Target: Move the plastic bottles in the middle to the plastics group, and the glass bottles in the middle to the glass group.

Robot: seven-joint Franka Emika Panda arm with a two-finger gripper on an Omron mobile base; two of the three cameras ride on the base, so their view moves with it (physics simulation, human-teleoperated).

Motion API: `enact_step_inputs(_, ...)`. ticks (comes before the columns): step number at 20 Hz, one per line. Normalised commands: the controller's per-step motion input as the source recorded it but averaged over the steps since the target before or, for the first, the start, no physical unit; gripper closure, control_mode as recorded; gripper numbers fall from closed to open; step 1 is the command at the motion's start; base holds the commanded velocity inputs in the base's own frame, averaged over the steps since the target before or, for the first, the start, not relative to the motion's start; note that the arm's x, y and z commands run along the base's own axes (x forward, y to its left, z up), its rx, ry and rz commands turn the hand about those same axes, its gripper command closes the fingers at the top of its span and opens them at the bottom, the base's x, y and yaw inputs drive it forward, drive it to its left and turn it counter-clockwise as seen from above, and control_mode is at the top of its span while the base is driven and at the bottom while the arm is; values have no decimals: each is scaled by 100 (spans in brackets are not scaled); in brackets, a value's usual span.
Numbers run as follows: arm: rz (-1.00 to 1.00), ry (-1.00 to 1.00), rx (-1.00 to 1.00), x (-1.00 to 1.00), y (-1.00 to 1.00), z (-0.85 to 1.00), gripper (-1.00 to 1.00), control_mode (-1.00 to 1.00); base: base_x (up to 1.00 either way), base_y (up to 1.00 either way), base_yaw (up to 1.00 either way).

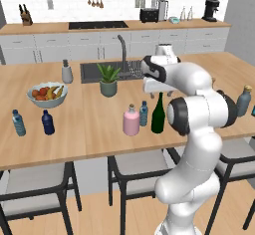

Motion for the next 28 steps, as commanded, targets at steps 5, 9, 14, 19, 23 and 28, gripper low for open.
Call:
enact_step_inputs(5, 0, -4, -7, -2, 0, -2, -100, -100, 0, 0, 0)
enact_step_inputs(9, 0, 0, -2, 3, 3, 0, -100, -100, 0, 0, 0)
enact_step_inputs(14, 0, 0, 0, -13, 0, 0, -100, -100, 0, 0, 0)
enact_step_inputs(19, 0, 0, 0, -15, 0, 0, -100, -100, 0, 0, 0)
enact_step_inputs(23, 0, 0, 0, -4, 0, 0, -100, -100, 0, 0, 0)
enact_step_inputs(28, 0, 0, 0, 20, 0, 0, -100, -100, 0, 0, 0)
